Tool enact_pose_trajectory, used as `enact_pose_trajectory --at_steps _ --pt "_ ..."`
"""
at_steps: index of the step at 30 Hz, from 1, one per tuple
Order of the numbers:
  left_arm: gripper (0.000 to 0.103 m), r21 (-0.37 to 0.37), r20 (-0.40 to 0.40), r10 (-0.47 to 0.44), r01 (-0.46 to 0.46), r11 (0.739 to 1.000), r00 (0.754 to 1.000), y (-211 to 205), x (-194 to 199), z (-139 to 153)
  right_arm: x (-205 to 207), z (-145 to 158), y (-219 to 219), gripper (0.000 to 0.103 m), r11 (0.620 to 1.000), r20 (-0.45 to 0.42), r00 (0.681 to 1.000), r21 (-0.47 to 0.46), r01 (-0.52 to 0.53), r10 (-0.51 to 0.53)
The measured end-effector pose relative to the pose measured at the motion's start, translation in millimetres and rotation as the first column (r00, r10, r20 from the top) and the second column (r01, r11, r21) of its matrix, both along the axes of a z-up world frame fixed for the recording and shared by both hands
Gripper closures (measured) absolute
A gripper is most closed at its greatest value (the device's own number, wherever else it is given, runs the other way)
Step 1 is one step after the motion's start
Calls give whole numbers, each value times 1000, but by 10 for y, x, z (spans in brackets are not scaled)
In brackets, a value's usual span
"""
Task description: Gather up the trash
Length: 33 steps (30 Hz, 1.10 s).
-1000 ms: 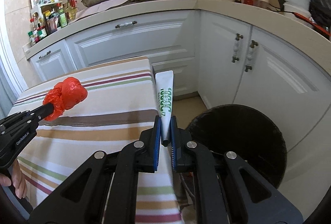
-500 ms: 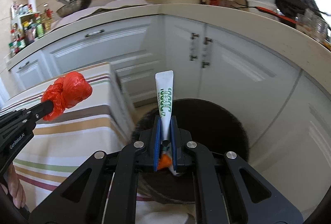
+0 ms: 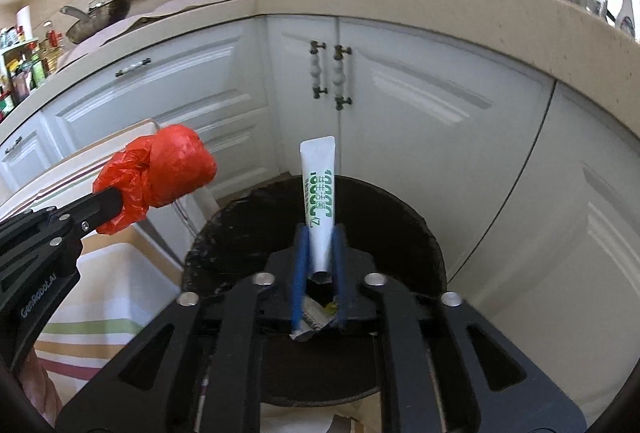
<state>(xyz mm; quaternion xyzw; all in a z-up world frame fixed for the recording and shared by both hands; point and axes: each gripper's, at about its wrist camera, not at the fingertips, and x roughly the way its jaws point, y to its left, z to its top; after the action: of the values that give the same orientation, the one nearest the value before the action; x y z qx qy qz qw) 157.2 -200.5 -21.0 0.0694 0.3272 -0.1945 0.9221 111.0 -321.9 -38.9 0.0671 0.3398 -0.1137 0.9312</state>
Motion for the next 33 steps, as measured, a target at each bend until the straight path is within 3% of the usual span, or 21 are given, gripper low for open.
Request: enact_pose_trajectory --at_steps 4,14,16,21,33 --pt "61 22 10 -3 2 1000 1000 -84 15 -66 51 -79 -85 79 1000 -9 1000 12 25 -25" --pt "49 16 18 15 -16 1000 1000 -65 -6 -49 -23 -52 -127 76 999 -3 999 1 44 -44" --pt "47 9 22 14 -15 1000 1000 -39 -42 -23 -64 -15 -108 63 999 7 999 -6 50 -50" --pt "43 0 42 20 -20 1000 999 66 -150 53 -171 94 -46 60 998 28 998 -20 55 -55" --pt "28 -8 114 46 -45 999 992 347 -497 262 -571 406 128 42 997 83 994 -38 69 -66"
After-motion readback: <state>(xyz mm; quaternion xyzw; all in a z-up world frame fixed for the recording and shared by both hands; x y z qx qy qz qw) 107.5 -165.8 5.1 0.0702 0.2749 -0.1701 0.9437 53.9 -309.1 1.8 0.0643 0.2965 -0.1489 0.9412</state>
